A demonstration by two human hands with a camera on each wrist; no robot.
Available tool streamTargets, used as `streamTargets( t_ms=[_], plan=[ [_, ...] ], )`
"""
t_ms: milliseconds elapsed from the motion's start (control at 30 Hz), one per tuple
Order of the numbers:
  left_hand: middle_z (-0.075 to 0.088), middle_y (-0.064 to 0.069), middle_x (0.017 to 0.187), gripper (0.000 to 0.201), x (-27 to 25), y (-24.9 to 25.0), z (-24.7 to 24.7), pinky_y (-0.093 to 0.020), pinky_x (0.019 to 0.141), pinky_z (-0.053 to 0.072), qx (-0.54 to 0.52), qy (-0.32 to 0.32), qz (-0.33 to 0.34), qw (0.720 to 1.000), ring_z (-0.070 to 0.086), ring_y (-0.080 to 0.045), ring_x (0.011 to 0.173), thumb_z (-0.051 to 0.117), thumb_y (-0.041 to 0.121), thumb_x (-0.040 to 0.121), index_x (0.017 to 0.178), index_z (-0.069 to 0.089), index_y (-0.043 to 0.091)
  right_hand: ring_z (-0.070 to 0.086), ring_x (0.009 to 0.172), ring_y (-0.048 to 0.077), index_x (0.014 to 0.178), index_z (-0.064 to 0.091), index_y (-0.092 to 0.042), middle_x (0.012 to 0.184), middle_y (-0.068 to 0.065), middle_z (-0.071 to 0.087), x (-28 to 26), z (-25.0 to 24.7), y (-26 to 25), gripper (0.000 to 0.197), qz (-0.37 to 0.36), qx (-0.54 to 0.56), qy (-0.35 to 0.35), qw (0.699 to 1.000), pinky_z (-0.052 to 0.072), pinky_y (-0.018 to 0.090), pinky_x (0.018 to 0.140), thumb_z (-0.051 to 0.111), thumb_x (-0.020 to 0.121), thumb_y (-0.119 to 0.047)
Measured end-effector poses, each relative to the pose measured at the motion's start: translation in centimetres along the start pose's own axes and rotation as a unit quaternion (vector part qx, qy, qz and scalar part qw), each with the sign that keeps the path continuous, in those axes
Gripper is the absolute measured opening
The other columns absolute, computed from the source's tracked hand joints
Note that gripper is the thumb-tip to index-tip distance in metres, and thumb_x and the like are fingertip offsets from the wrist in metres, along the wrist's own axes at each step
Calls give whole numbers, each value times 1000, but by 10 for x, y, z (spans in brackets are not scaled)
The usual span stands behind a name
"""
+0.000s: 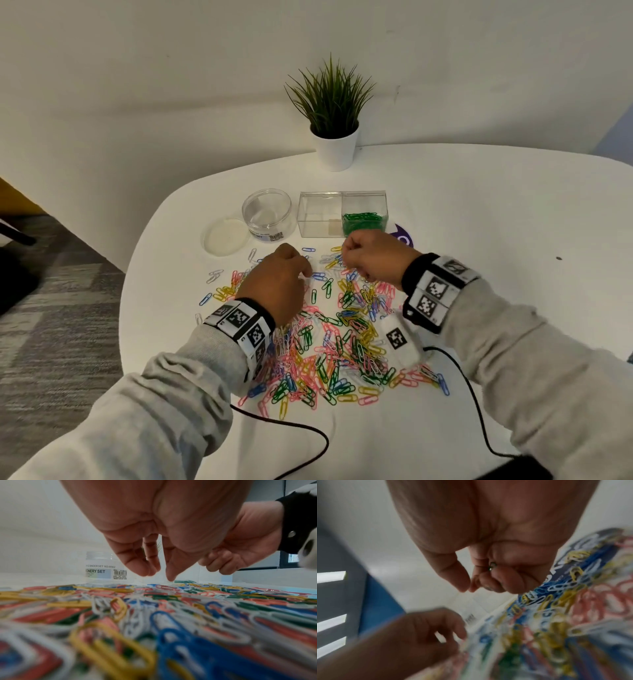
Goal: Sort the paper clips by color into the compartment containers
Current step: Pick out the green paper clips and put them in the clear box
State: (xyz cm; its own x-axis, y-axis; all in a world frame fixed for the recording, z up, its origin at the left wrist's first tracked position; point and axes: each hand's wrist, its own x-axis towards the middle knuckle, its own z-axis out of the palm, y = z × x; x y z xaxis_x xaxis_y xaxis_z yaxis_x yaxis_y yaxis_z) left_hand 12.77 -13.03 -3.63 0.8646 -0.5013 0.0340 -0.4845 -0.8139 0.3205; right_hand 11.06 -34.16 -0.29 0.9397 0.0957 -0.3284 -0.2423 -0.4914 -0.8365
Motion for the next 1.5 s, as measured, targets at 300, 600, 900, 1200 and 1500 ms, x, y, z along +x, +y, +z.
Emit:
streamTargets(
  t_ms=[300,600,900,1200,1500],
  plan=[
    [49,5,100,23,-8,-2,1,-32,77,45,37,-49,65,996,49,-19,98,60,24,90,105,73,35,55,90,18,96,66,-24,96,-5,58,15,24,-3,12,-130,-430,-66,891,42,29,72,57,89,-18],
    [49,2,107,24,-10,2,-1,-33,71,46,48,-57,95,993,49,-20,102,60,28,93,113,69,36,53,80,19,84,51,-24,89,-3,57,14,27,-4,8,-129,-434,-71,889,39,30,65,59,86,-27],
    [54,0,92,8,-11,1,1,-39,68,51,51,-56,111,991,53,-22,85,53,24,90,88,59,20,49,50,22,75,44,-13,66,12,57,9,-8,-1,25,4,221,-35,975,30,22,39,40,84,11],
    [55,12,53,28,8,6,-32,-20,45,36,-244,-59,-103,962,44,-8,44,44,11,93,93,67,26,47,60,9,84,59,-16,71,-6,53,-7,-12,10,10,-13,-142,-76,987,37,24,56,55,89,-8],
    [63,-3,118,24,26,33,-24,-29,89,41,-105,-158,-75,979,57,-21,111,47,19,98,109,68,16,59,91,13,103,67,-27,103,-7,66,-10,-7,22,18,-76,-362,-37,928,48,29,78,53,94,-22]
  ],
)
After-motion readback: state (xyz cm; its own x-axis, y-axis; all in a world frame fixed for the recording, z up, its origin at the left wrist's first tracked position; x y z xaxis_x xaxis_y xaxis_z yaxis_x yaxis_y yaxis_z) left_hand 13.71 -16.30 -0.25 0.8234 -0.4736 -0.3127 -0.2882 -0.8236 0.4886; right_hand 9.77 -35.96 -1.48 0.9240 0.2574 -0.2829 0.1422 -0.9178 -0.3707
